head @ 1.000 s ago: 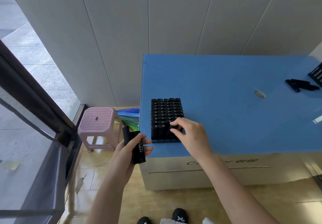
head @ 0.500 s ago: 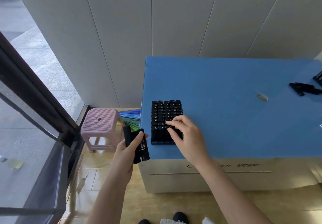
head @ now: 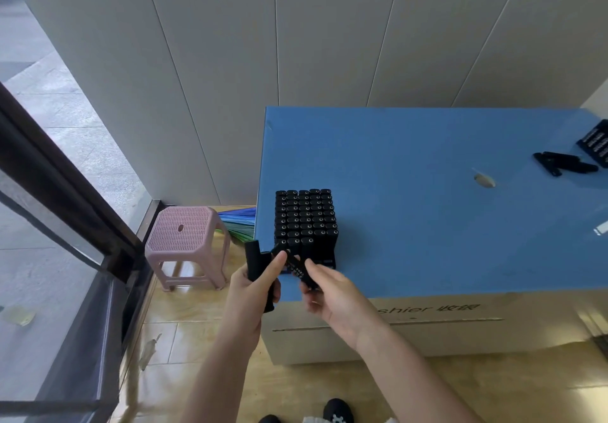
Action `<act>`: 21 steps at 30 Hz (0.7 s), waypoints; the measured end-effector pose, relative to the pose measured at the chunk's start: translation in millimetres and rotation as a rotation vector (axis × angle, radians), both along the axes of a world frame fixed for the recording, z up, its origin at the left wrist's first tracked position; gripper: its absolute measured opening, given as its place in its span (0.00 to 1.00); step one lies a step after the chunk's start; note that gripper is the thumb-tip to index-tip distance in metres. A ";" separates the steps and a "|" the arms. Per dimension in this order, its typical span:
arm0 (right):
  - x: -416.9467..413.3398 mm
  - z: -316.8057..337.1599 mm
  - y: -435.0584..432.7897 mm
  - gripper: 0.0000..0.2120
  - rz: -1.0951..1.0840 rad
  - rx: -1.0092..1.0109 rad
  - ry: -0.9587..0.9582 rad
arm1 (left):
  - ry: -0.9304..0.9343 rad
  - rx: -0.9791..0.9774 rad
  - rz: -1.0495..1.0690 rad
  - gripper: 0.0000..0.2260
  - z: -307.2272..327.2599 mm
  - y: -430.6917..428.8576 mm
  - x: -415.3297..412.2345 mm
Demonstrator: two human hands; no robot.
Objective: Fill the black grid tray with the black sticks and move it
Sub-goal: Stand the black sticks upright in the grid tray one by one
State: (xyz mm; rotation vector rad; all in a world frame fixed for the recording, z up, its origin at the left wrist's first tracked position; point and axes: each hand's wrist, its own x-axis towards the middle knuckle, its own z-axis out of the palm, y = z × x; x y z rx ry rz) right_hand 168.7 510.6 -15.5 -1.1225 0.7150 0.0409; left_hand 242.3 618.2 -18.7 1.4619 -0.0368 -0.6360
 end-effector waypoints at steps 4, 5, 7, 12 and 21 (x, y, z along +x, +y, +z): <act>-7.6 -5.4 -18.8 0.04 -0.118 -0.489 -0.063 | 0.027 0.028 -0.014 0.09 -5.1 0.3 -0.9; -10.1 -5.6 -24.3 0.04 -0.127 -0.638 -0.097 | 0.042 0.026 -0.002 0.09 -6.3 0.9 -0.3; -13.6 -6.2 -36.8 0.06 -0.125 -0.886 -0.145 | 0.075 -0.006 0.026 0.08 -6.6 2.8 1.6; -10.9 -6.0 -58.5 0.09 -0.051 -1.276 -0.161 | 0.139 -0.053 0.021 0.07 -4.9 5.3 4.3; 8.6 -19.8 -60.0 0.06 0.092 -1.490 -0.292 | 0.165 -0.082 0.029 0.11 -6.7 8.5 5.4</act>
